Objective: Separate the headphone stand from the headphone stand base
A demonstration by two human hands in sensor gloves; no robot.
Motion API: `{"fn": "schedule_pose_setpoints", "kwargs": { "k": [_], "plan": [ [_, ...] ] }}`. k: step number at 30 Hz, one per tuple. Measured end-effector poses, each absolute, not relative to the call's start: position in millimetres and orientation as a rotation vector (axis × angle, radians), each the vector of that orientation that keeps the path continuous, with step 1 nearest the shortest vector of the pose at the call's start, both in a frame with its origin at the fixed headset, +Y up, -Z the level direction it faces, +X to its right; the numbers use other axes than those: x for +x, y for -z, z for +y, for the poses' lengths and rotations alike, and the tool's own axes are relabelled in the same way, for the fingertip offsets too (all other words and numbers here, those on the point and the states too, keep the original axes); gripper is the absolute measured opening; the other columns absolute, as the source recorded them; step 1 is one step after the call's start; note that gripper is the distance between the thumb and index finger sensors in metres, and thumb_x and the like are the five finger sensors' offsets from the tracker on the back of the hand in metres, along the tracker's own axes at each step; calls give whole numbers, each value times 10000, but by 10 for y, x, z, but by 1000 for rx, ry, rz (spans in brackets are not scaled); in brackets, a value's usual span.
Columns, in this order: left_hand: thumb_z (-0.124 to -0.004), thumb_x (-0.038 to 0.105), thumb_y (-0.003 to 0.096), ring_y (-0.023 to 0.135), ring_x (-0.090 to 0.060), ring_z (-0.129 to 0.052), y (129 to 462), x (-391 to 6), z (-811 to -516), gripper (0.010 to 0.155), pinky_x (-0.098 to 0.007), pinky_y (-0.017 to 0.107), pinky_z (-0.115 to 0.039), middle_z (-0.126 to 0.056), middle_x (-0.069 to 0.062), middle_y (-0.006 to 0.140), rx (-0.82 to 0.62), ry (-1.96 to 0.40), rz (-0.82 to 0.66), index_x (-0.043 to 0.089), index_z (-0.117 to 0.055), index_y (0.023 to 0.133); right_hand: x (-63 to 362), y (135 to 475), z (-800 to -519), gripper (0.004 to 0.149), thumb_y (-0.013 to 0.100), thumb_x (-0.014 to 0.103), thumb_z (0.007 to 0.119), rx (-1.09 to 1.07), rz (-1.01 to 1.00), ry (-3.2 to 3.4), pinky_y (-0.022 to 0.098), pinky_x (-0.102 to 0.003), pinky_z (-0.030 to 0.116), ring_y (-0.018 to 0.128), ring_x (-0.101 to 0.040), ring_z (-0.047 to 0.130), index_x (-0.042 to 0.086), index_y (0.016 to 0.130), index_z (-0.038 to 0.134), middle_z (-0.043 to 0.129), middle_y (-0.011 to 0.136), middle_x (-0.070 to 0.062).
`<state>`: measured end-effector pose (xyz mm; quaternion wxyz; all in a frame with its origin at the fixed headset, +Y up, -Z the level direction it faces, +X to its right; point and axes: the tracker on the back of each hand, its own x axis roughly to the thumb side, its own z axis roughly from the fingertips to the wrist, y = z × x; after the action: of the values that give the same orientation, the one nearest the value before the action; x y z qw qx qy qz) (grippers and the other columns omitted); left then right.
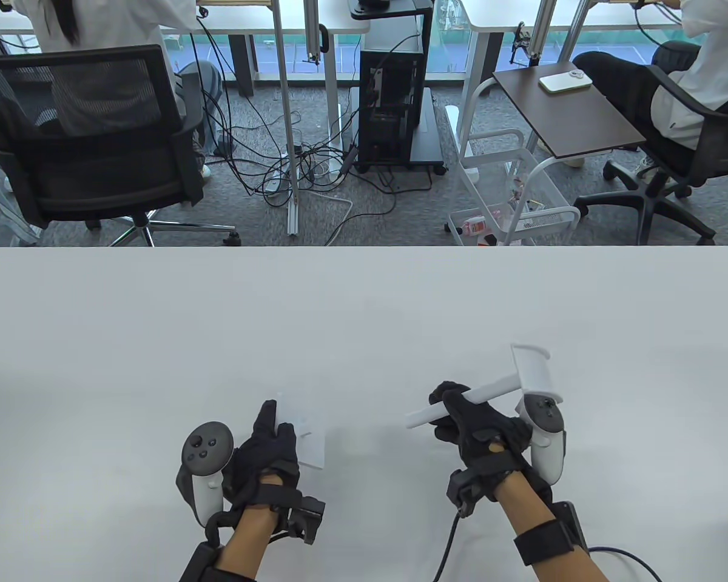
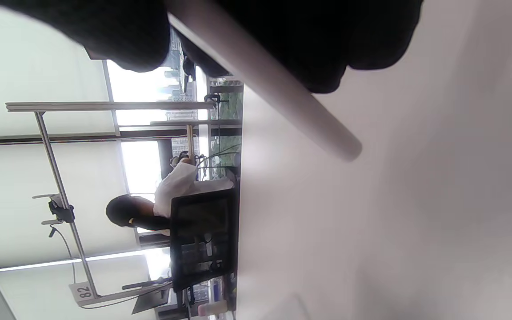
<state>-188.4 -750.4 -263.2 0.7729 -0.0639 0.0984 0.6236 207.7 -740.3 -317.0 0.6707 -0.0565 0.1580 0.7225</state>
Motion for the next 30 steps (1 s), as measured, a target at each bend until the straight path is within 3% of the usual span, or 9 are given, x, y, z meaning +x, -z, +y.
{"fn": "schedule_pose_setpoints", "kwargs": {
  "k": [6, 12, 16, 23, 30],
  "plan": [
    [-647, 352, 457, 602, -289, -1043, 2648, -1919, -7514, 624, -439, 467, -869, -779, -135, 871, -126, -1318, 229, 78, -481, 992, 2450, 3241, -7260, 478, 468, 382, 739, -286, 258, -1891, 606, -636, 590, 779, -418, 728, 201, 882, 584, 671, 891, -181],
    [-665, 362, 455, 496, -260, -1069, 2661, -1955, -7530, 624, -424, 415, -888, -834, -120, 806, -116, -1289, 262, 76, -507, 987, 2756, 3290, -7237, 615, 454, 396, 739, -495, 156, -2158, 497, -592, 661, 581, -358, 834, 211, 962, 445, 802, 742, -142],
    [-678, 359, 453, 458, -250, -1077, 2665, -1980, -7535, 622, -419, 395, -895, -867, -114, 772, -111, -1240, 276, 99, -515, 993, 2870, 3313, -7276, 673, 445, 387, 769, -595, 149, -2292, 400, -560, 706, 451, -340, 871, 292, 962, 348, 858, 672, -139],
    [-687, 349, 452, 450, -250, -1078, 2672, -1993, -7539, 620, -425, 394, -894, -881, -118, 761, -112, -1194, 284, 127, -507, 1002, 2904, 3372, -7433, 612, 454, 346, 779, -712, 197, -2518, 325, -526, 743, 363, -302, 890, 544, 895, 403, 844, 728, -151],
    [-690, 347, 451, 456, -253, -1076, 2681, -1988, -7557, 621, -431, 399, -892, -882, -121, 762, -119, -1176, 285, 127, -508, 1002, 2954, 3403, -7550, 569, 460, 329, 779, -762, 259, -2559, 333, -529, 745, 379, -303, 896, 561, 880, 474, 830, 749, -175]
  ]
}}
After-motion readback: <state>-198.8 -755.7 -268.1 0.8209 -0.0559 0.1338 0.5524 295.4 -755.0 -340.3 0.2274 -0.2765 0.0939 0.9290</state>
